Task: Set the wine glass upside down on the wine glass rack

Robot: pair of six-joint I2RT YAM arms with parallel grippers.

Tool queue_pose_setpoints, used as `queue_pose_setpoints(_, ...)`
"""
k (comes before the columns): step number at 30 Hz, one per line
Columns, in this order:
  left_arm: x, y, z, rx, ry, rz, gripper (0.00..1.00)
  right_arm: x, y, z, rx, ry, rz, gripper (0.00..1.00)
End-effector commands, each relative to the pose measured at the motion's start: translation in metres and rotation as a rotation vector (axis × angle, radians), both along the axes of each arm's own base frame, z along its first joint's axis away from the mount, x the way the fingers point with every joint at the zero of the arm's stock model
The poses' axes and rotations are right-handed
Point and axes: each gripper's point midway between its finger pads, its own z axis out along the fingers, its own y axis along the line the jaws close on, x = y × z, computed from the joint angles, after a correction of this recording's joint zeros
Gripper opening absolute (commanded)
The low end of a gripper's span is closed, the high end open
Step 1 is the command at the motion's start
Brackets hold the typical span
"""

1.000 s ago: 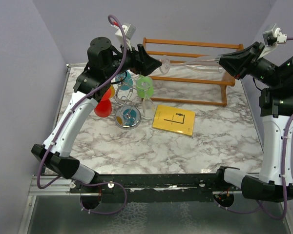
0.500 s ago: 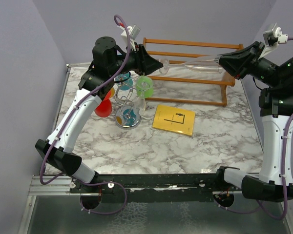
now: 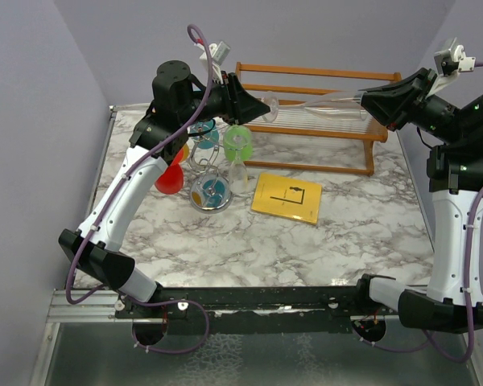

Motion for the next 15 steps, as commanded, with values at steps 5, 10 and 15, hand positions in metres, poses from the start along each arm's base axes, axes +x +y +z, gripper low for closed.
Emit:
queue_pose_setpoints(5, -0.0070, -0.0079, 0.0009, -0.027, 0.021, -0.066, 0.32, -0.0094, 0.0032, 0.0064, -0.009, -0.051, 0.009, 0.02)
queue_pose_setpoints(10, -0.0071, -0.0092, -0.0008, -0.025, 0.028, -0.074, 0.26, -0.0111, 0.0041, 0.0058, -0.010, -0.051, 0.018, 0.02)
queue_pose_setpoints(15, -0.0059, -0.0090, -0.0012, -0.021, 0.030, -0.070, 0.14, -0.0117, 0.0046, 0.0024, -0.014, -0.050, 0.024, 0.02)
